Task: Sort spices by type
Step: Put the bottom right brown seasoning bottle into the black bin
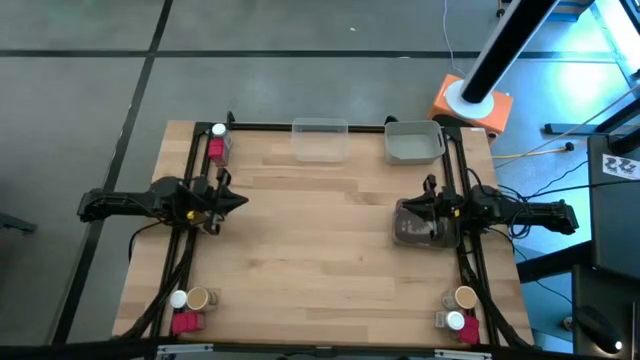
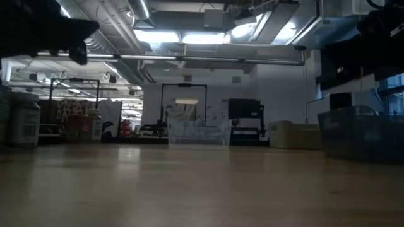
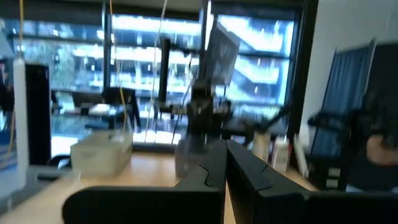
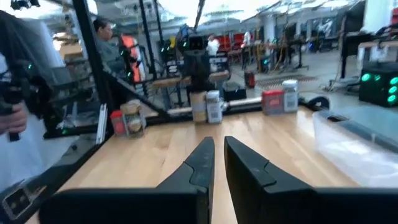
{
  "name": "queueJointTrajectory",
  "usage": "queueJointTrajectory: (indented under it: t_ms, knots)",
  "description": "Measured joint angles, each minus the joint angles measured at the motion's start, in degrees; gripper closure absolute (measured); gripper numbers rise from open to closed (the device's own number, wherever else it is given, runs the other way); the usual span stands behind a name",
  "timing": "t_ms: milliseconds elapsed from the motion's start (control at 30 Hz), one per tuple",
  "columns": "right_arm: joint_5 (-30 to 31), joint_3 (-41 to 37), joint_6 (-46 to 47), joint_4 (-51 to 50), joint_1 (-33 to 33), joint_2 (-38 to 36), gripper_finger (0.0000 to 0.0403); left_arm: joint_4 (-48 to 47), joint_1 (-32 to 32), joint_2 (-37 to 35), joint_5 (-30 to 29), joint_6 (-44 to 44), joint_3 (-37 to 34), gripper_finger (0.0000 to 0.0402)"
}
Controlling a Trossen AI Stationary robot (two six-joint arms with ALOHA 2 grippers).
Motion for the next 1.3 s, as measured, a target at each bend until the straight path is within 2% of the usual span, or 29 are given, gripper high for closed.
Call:
queueJointTrajectory:
  t_ms: [200, 367, 500, 667, 867, 1000, 1133, 1300]
  knots:
    - [0.51, 1.92, -0.02, 0.26, 0.0, 0.51, 0.0363, 5.95, 0.0, 0.0, -3.06, 0.97, 0.0, 0.0402]
    - [0.43, 7.43, -0.1, -0.7, 0.0, 4.26, 0.0363, 9.34, 0.29, 0.26, -5.33, 7.53, 0.0, 0.0402]
    - [0.45, 13.26, -0.38, -6.32, 0.0, 9.86, 0.0363, 17.15, 0.59, 1.44, -5.12, 15.18, 0.0, 0.0402]
    - [-0.71, 21.28, 0.25, -11.18, 0.04, 18.63, 0.0363, 22.27, 0.59, 4.05, -1.05, 22.64, 0.0, 0.0402]
    - [-3.84, 31.72, 4.32, -16.95, 0.07, 30.37, 0.0363, 23.6, 0.59, 7.38, 0.01, 25.04, 0.0, 0.0402]
    - [-5.23, 38.88, 5.9, -20.68, 1.4, 37.69, 0.0363, 27.91, 0.59, 8.98, 0.07, 26.15, 0.02, 0.0402]
    - [-1.47, 46.91, 6.0, -26.83, 6.44, 45.06, 0.0363, 28.89, 0.59, 9.22, 0.07, 25.58, 0.02, 0.0402]
    - [7.6, 57.93, 8.07, -38.89, 15.22, 53.56, 0.0363, 29.01, 0.59, 9.2, 0.07, 26.15, 0.02, 0.0402]
